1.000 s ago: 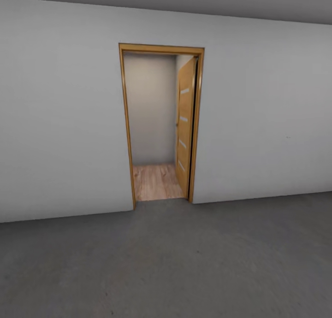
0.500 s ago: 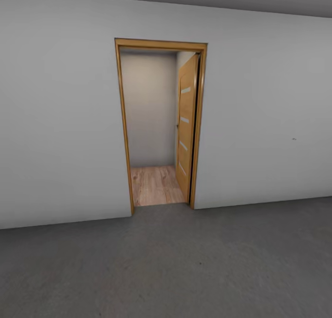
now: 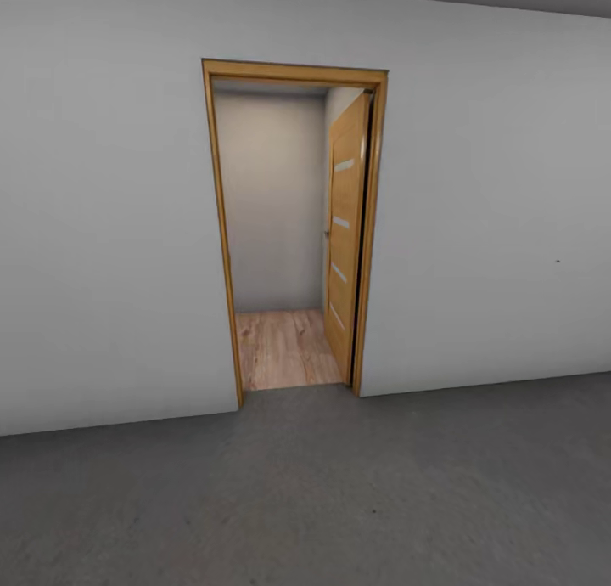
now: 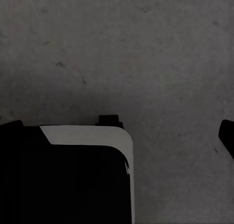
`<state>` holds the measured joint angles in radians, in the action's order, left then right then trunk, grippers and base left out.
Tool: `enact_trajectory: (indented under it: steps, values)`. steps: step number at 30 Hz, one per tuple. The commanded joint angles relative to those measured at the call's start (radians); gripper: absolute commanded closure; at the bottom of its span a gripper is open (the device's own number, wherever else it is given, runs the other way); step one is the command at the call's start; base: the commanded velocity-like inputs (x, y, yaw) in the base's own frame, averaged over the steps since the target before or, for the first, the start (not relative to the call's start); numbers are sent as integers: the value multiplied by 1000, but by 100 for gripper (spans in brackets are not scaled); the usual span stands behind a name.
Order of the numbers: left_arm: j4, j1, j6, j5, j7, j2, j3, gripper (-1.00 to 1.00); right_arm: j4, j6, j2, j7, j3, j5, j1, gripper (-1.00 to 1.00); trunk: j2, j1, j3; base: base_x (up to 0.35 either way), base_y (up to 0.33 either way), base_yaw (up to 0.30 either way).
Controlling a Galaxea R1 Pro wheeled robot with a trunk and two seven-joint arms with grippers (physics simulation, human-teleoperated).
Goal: Move the two storage containers from the living room to the garage. In the garage, place one container on the floor and stack the other container on top of it (either order is fine).
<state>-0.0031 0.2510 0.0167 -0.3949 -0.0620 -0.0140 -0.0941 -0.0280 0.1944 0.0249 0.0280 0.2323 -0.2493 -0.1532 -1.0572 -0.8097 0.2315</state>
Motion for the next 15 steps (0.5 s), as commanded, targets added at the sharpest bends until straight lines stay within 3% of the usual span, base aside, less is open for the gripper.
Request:
enact_trajectory:
  steps: [1, 15]
  values:
    - [0, 1, 2, -8, -2, 0, -9, -100, -3, 5, 0, 1, 9, -8, -1, -100, -1, -1, 1, 321, 0, 0]
    - [0, 1, 2, -9, -2, 0, -9, -100, -3, 5, 0, 1, 9, -8, -2, -100, -1, -1, 1, 321, 0, 0]
